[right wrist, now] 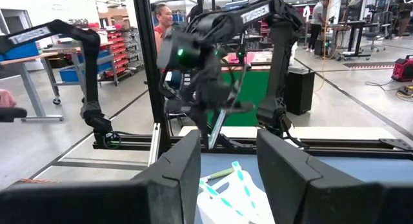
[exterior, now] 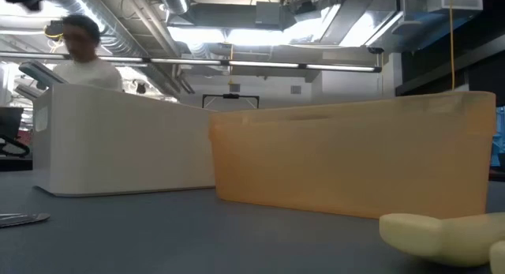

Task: Sort silverware by color (type)
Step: Put the blue patterned knife into the white bin

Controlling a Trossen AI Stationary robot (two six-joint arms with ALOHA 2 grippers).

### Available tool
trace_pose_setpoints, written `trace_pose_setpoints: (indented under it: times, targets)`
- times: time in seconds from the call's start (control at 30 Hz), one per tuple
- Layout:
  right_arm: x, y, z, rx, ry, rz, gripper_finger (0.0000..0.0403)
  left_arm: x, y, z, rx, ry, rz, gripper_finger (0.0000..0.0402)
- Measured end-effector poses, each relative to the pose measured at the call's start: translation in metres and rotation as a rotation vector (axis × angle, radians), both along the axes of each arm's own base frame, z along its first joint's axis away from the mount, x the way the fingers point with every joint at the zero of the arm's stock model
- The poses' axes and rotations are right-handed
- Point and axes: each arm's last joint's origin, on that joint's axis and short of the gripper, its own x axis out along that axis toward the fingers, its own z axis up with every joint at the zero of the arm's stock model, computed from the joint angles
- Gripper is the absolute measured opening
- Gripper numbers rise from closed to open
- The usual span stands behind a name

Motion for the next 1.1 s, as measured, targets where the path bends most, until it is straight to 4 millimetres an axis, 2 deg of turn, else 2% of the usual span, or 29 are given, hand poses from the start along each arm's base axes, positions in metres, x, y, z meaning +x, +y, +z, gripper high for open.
trace_pose_setpoints:
  times: [0.23, 0.43, 0.7, 1.1]
  targets:
    - [0.0, 0.0, 0.0, 0.002, 0.0, 0.0, 0.0138, 0.014, -0.018, -0.034, -0.071, 0.23, -0.021, 0.0034]
    - [0.0, 0.0, 0.0, 0.002, 0.0, 0.0, 0.0138, 0.021, -0.016, -0.043, -0.176, 0.365, -0.028, 0.0035]
    - [0.0, 0.0, 0.0, 0.002, 0.001, 0.0, 0.0138, 0.037, 0.006, -0.041, -0.408, 0.512, 0.009, 0.0036]
    - [0.0, 0.0, -0.004, -0.011, 0.041, 0.0, 0.0138, 0.063, 0.055, -0.036, -0.775, 0.643, 0.104, 0.0038]
